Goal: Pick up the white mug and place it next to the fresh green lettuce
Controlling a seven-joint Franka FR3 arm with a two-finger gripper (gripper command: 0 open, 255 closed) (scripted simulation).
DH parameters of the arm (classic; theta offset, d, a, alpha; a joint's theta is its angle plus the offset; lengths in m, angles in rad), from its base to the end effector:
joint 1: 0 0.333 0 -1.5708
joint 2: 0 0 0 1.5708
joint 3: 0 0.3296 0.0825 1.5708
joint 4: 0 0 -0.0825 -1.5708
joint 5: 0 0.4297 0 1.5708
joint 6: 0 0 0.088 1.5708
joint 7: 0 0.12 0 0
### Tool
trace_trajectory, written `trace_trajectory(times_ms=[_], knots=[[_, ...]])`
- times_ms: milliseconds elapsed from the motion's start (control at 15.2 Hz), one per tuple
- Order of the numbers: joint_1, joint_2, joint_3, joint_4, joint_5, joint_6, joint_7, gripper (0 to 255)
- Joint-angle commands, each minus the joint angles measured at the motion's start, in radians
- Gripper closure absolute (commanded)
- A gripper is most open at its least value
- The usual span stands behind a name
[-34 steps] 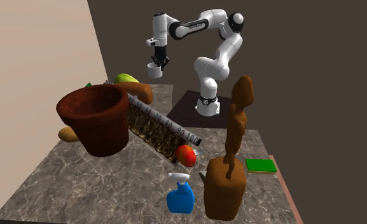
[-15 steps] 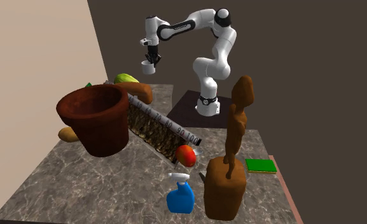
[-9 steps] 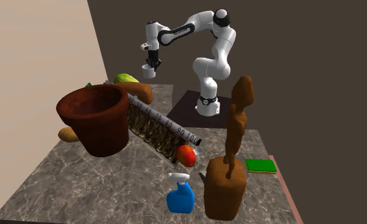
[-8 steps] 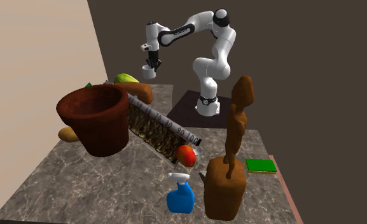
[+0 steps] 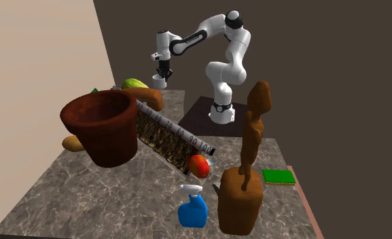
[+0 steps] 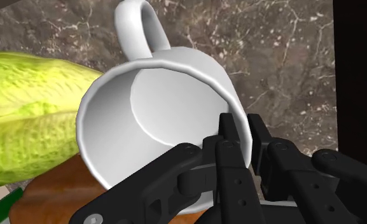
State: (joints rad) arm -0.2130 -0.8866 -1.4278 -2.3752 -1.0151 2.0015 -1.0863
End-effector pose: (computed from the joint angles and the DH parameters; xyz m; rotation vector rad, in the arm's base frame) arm -0.0678 -0.5033 0.3143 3.0865 0.0816 -0.0159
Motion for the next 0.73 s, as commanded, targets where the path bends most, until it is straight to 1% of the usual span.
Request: trace_trajectory(times_ms=[0,660], knots=[[0.012,0.001,-0.03,-0.009,-0.02,0.023,0.009,255],[0.092,-0.001,-0.185,-0.029,-0.122,0.122,0.054,255]])
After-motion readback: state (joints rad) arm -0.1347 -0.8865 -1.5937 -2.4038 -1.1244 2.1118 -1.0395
